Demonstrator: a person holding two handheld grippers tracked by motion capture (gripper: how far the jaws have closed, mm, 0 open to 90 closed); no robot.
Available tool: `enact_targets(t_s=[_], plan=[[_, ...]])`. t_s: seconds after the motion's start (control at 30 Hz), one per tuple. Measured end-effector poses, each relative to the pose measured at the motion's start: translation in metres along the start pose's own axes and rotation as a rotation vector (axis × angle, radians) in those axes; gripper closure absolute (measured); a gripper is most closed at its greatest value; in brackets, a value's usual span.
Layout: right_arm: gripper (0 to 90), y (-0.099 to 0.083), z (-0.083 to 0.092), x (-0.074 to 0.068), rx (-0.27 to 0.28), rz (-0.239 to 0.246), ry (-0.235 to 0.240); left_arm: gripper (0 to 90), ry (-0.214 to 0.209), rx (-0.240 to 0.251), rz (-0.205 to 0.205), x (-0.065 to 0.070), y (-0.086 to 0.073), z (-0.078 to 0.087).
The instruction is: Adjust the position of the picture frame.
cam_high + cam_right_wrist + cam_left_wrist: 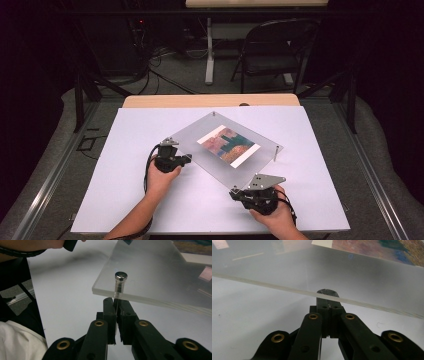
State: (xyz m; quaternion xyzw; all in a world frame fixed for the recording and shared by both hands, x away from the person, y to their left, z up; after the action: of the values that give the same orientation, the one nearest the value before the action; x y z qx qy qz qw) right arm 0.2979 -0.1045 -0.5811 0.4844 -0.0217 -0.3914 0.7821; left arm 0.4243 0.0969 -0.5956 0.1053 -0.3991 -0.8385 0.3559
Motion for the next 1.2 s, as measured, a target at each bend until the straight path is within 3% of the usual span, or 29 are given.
enact_targets(t_s=[0.17, 0.37, 0.67, 0.87, 0.97, 1.2], plan=[[85.7, -0.001, 0.0, -0.005, 0.012, -0.01, 0.005, 90.0, -0.005, 0.011, -0.002, 0.0, 0.006, -0.004], [85.8, 0.004, -0.003, -0.001, 0.027, -0.037, 0.014, 90.0, -0.013, 0.026, 0.004, -0.002, 0.006, -0.004], [85.1, 0.008, -0.033, -0.009, -0.027, -0.032, 0.051, 83.4, 0.05, 0.054, 0.011, -0.011, -0.009, 0.028], [83.3, 0.01, -0.061, -0.011, -0.067, -0.065, 0.08, 79.1, 0.079, 0.07, 0.022, -0.012, -0.021, 0.048], [83.1, 0.01, -0.073, -0.012, -0.084, -0.052, 0.078, 76.3, 0.091, 0.074, 0.02, -0.009, -0.026, 0.055], [82.6, 0.014, -0.08, -0.011, -0.084, -0.045, 0.092, 65.0, 0.079, 0.068, -0.001, 0.008, -0.039, 0.061]])
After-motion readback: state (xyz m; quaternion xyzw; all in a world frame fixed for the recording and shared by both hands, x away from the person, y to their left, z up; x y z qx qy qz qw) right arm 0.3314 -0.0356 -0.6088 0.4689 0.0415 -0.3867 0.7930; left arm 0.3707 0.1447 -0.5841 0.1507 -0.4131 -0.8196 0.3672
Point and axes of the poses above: each handheld gripper's, and its own axes: z roughly backward along the jaws, y roughly out of its top, x roughly to its right, the point moved 8 cm from there along -z, roughly forward along the jaws, and after that the axes turned 15 degrees about -z, right-handed, at the moved point
